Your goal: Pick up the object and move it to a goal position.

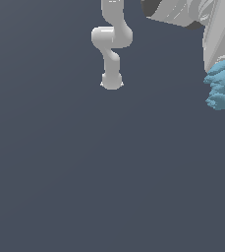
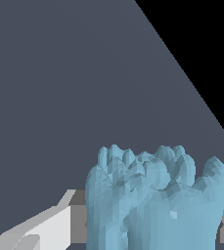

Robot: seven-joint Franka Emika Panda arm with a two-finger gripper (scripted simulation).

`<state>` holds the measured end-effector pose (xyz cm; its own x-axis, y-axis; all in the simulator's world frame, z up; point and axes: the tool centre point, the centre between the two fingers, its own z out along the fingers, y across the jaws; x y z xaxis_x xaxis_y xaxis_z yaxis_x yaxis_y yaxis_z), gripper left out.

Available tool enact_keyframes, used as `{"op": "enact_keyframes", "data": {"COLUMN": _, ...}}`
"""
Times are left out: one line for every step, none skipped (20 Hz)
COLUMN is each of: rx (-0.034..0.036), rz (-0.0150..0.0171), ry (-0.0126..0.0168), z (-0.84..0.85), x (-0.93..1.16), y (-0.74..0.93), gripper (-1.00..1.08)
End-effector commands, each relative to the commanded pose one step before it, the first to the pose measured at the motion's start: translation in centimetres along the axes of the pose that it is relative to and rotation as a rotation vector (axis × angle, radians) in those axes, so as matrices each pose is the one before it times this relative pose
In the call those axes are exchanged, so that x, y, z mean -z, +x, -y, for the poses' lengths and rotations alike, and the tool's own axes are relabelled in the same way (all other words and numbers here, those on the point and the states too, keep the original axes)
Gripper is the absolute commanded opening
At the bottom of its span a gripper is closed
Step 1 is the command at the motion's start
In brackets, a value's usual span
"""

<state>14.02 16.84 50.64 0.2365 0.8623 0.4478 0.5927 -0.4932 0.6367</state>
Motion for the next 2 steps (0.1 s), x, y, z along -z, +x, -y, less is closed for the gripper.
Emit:
{"op": "enact_keyframes", "data": {"rx": 0.00054, "rz": 0.00154, "ry": 0.00114, "z": 0.015, "x": -0.073, "y": -0.097, "gripper": -1.00}}
{"op": "enact_keyframes", "data": {"rx": 0.00024, "rz": 0.00016, "ry": 0.00040, "z": 0.010, "x": -0.018, "y": -0.014, "gripper": -1.00}}
